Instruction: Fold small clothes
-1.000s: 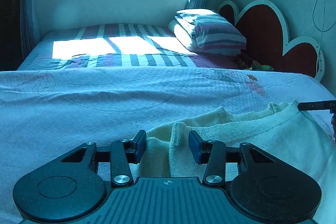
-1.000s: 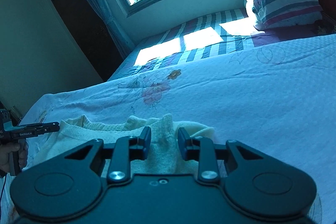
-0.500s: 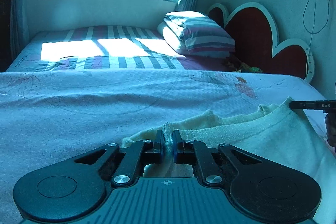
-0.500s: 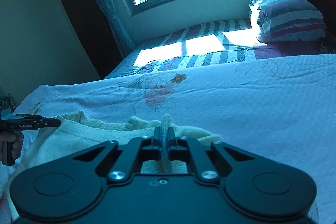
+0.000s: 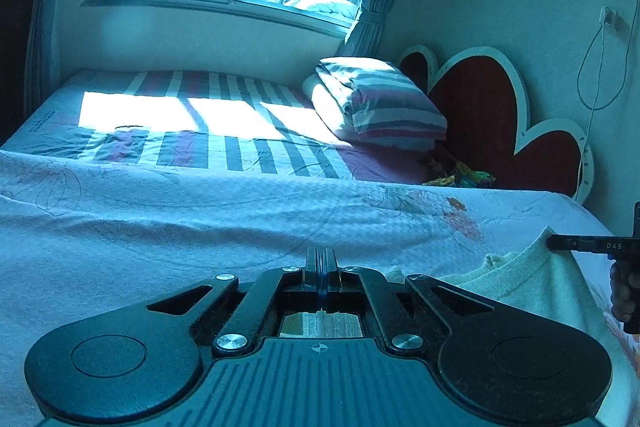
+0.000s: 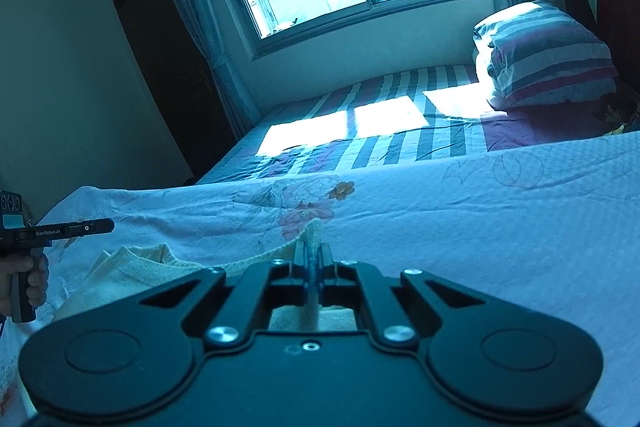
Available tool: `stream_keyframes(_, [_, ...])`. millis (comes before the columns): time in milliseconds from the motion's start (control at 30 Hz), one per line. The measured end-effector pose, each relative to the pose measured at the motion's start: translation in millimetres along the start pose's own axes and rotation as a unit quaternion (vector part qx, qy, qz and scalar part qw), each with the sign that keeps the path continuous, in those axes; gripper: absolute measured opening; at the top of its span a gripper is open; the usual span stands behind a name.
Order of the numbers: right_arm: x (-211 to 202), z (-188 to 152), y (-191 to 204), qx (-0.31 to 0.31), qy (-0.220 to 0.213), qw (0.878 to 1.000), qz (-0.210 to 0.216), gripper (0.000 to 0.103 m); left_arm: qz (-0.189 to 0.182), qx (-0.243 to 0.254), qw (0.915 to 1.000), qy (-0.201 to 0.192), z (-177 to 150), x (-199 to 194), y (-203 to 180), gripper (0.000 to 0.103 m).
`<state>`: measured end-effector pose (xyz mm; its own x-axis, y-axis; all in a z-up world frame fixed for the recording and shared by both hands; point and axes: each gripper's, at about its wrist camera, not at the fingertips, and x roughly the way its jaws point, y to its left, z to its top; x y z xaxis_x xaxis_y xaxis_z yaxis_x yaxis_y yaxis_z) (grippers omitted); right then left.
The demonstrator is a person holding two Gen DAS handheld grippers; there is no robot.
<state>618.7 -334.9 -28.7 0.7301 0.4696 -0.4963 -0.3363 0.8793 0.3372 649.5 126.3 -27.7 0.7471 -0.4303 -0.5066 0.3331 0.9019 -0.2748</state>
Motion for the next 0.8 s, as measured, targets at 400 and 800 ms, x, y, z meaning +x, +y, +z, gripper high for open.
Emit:
stream_keyframes(400, [5.3, -8.6, -15.5, 0.038, 0.022, 0.999, 0.017, 0.01, 0.005, 0.007, 0.9971, 0.076, -13.3, 12.5, 2.1, 0.0])
stream_keyframes(800, [6.4, -11.6, -15.3, 0.037, 0.03, 0.999, 0.022, 0.018, -0.003, 0.037, 0.9962, 0.079, -10.6, 10.3, -4.2, 0.053])
